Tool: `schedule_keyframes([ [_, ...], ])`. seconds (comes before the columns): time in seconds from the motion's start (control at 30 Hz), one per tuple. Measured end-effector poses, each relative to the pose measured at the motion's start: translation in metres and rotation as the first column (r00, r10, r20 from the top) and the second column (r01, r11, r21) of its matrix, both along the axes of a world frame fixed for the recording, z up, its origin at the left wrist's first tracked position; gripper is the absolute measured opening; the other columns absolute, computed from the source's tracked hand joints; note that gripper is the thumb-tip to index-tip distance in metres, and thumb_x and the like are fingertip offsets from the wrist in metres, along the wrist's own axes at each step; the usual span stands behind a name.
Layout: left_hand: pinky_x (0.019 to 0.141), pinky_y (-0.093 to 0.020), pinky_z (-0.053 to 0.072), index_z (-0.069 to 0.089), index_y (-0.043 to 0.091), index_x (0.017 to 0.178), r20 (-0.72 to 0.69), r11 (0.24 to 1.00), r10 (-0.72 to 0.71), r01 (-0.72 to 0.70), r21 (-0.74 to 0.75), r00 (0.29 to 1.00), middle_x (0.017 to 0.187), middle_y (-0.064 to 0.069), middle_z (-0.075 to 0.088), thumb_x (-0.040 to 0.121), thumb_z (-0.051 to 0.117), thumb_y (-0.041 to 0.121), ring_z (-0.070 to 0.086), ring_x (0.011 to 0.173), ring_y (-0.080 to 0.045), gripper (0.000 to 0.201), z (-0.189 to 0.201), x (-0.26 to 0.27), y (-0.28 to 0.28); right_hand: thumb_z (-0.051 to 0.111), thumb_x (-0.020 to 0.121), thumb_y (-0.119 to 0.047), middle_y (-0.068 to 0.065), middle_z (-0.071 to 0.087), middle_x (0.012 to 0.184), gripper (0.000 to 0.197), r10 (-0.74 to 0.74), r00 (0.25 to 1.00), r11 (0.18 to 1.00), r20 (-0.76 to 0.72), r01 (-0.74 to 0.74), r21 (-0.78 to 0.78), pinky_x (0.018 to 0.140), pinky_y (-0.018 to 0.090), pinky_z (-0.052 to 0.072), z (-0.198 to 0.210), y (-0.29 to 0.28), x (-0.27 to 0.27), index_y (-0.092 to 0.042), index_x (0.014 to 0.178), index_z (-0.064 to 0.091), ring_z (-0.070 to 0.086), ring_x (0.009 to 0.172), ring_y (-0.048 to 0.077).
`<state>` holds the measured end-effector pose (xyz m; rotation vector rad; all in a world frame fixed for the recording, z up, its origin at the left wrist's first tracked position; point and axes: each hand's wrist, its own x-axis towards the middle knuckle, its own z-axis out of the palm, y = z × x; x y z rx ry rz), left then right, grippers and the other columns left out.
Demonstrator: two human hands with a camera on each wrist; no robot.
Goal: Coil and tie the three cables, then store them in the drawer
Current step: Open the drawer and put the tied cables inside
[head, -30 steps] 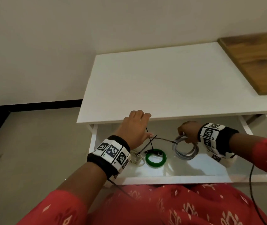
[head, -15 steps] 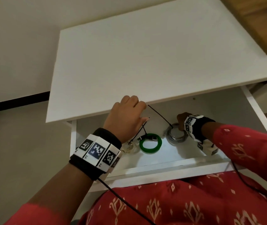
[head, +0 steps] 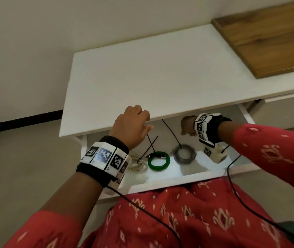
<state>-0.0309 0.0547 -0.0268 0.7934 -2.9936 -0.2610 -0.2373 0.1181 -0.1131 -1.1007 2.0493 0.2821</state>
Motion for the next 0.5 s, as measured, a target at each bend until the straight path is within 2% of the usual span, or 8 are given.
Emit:
schedule_keyframes([
  [0.03, 0.081, -0.034, 0.04, 0.054, 0.01, 0.113, -0.019, 1.0, 0.014, -0.014, 0.003, 1.0, 0.112, -0.009, 0.053, 0.091, 0.049, 0.032, 0.045, 0.106, -0.025, 0.031, 0.006, 0.003, 0.002, 0.058, 0.088, -0.022, -0.004, 0.057, 0.042, 0.03, -0.042, 0.998, 0.998, 0.042, 0.044, -0.048, 0.068, 0.035, 0.055, 0.012, 0.002, 0.005, -0.005, 0.064, 0.053, 0.049, 0.053, 0.015],
  [0.1, 0.08, -0.034, 0.04, 0.055, 0.009, 0.111, -0.065, 0.999, 0.042, -0.041, 0.015, 0.997, 0.111, -0.011, 0.054, 0.091, 0.05, 0.03, 0.046, 0.106, -0.026, 0.03, 0.018, 0.01, 0.008, 0.057, 0.089, -0.014, 0.003, 0.055, 0.058, 0.014, -0.095, 0.989, 0.989, 0.116, 0.107, -0.098, 0.052, 0.027, 0.05, 0.038, 0.011, 0.017, 0.0, 0.09, 0.058, 0.05, 0.054, 0.015],
  [0.13, 0.08, -0.034, 0.04, 0.055, 0.008, 0.111, -0.081, 0.998, 0.056, -0.054, 0.021, 0.995, 0.11, -0.011, 0.054, 0.091, 0.051, 0.029, 0.047, 0.105, -0.026, 0.03, 0.022, 0.015, 0.011, 0.057, 0.089, -0.012, 0.006, 0.053, 0.064, 0.015, -0.107, 0.984, 0.984, 0.14, 0.125, -0.127, 0.051, 0.025, 0.048, 0.05, 0.016, 0.023, 0.0, 0.098, 0.058, 0.051, 0.055, 0.016],
  [0.2, 0.079, -0.033, 0.04, 0.055, 0.008, 0.111, -0.087, 0.997, 0.08, -0.079, 0.017, 0.993, 0.11, -0.011, 0.054, 0.09, 0.052, 0.029, 0.047, 0.105, -0.026, 0.029, 0.027, 0.028, 0.02, 0.055, 0.088, -0.008, 0.008, 0.053, 0.068, 0.006, -0.138, 0.971, 0.968, 0.193, 0.173, -0.181, 0.054, 0.027, 0.046, 0.07, 0.028, 0.036, -0.002, 0.089, 0.057, 0.052, 0.058, 0.018],
  [0.27, 0.079, -0.031, 0.039, 0.053, 0.009, 0.111, -0.075, 0.995, 0.104, -0.103, 0.014, 0.992, 0.111, -0.01, 0.055, 0.09, 0.053, 0.027, 0.047, 0.105, -0.025, 0.028, 0.027, 0.042, 0.028, 0.054, 0.087, -0.004, 0.011, 0.053, 0.069, 0.013, -0.191, 0.948, 0.939, 0.254, 0.252, -0.234, 0.055, 0.028, 0.045, 0.081, 0.04, 0.042, -0.007, 0.075, 0.053, 0.052, 0.059, 0.022],
  [0.3, 0.079, -0.029, 0.038, 0.053, 0.009, 0.11, -0.07, 0.993, 0.117, -0.116, 0.022, 0.991, 0.111, -0.01, 0.055, 0.089, 0.054, 0.026, 0.048, 0.105, -0.025, 0.027, 0.025, 0.05, 0.031, 0.054, 0.087, -0.003, 0.012, 0.054, 0.069, 0.013, -0.199, 0.942, 0.929, 0.268, 0.269, -0.254, 0.057, 0.028, 0.046, 0.085, 0.046, 0.045, -0.007, 0.075, 0.054, 0.054, 0.061, 0.024],
  [0.37, 0.08, -0.027, 0.035, 0.053, 0.008, 0.107, -0.043, 0.986, 0.156, -0.153, 0.062, 0.987, 0.11, -0.01, 0.056, 0.088, 0.056, 0.025, 0.048, 0.104, -0.024, 0.025, 0.019, 0.066, 0.037, 0.056, 0.086, -0.005, 0.012, 0.059, 0.074, 0.001, -0.173, 0.952, 0.926, 0.253, 0.245, -0.286, 0.063, 0.029, 0.051, 0.091, 0.064, 0.054, -0.005, 0.085, 0.057, 0.059, 0.071, 0.026],
  [0.5, 0.082, -0.031, 0.039, 0.057, 0.008, 0.097, 0.084, 0.953, 0.235, -0.247, 0.178, 0.968, 0.107, -0.01, 0.059, 0.085, 0.06, 0.024, 0.052, 0.101, -0.024, 0.02, 0.002, 0.096, 0.049, 0.066, 0.082, -0.01, 0.007, 0.061, 0.079, 0.027, -0.076, 0.978, 0.955, 0.192, 0.127, -0.268, 0.065, 0.027, 0.052, 0.093, 0.098, 0.061, -0.005, 0.107, 0.057, 0.059, 0.069, 0.02],
])
